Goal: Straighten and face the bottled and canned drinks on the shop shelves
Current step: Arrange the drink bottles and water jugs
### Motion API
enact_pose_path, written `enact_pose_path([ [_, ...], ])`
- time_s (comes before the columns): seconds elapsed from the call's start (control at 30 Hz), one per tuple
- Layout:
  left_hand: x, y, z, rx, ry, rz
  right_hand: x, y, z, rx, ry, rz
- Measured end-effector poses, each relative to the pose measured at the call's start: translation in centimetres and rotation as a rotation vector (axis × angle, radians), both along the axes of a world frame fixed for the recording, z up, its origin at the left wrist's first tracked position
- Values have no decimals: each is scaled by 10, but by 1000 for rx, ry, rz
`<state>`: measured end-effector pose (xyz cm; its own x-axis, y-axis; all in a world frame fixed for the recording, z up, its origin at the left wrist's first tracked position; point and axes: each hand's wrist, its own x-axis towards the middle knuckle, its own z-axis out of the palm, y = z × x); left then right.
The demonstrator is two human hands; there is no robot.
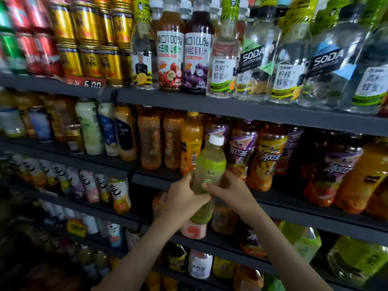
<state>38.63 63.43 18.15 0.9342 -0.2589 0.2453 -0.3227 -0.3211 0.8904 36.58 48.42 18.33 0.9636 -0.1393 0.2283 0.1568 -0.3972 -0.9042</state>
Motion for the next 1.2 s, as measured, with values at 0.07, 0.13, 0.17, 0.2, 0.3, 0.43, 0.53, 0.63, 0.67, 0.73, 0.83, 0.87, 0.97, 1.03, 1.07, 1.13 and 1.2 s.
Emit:
enact_pose_path([
  [0.07,7,13,-1,59,-24,-18,5,12,-2,8,-22,-4],
  [0.13,18,30,0,56,-1,-101,9,25,-3,44,-59,-45],
  [0.17,25,39,3,43,23,-167,11,31,-4,74,-79,-60],
  [0.2,33,50,6,24,47,-232,14,37,-4,101,-95,-73],
  [0.3,61,78,12,-105,48,-217,22,54,-4,173,-126,-142],
  [0.43,116,105,15,-45,-214,262,32,74,-3,309,-142,-267],
  [0.53,155,108,14,152,-231,303,35,89,-4,374,-166,-354],
  [0.63,175,103,10,244,-204,240,35,104,-5,407,-202,-439],
  [0.67,178,101,8,244,-211,230,34,109,-6,397,-207,-465],
  [0.73,183,99,3,219,-213,223,32,118,-10,371,-209,-511],
  [0.83,188,101,-3,144,-194,167,30,127,-13,327,-196,-574],
  [0.87,189,103,-3,128,-183,143,30,129,-13,318,-188,-591],
  [0.97,186,106,-5,108,-207,136,30,132,-14,297,-157,-628],
  [1.03,171,107,-6,75,-320,198,29,132,-14,287,-145,-656],
  [1.07,161,105,-8,59,-409,215,28,131,-14,285,-139,-671],
  [1.13,142,96,-12,9,-537,171,25,128,-13,278,-127,-703],
  [1.2,125,82,-13,-32,-538,32,20,124,-12,267,-121,-743],
])
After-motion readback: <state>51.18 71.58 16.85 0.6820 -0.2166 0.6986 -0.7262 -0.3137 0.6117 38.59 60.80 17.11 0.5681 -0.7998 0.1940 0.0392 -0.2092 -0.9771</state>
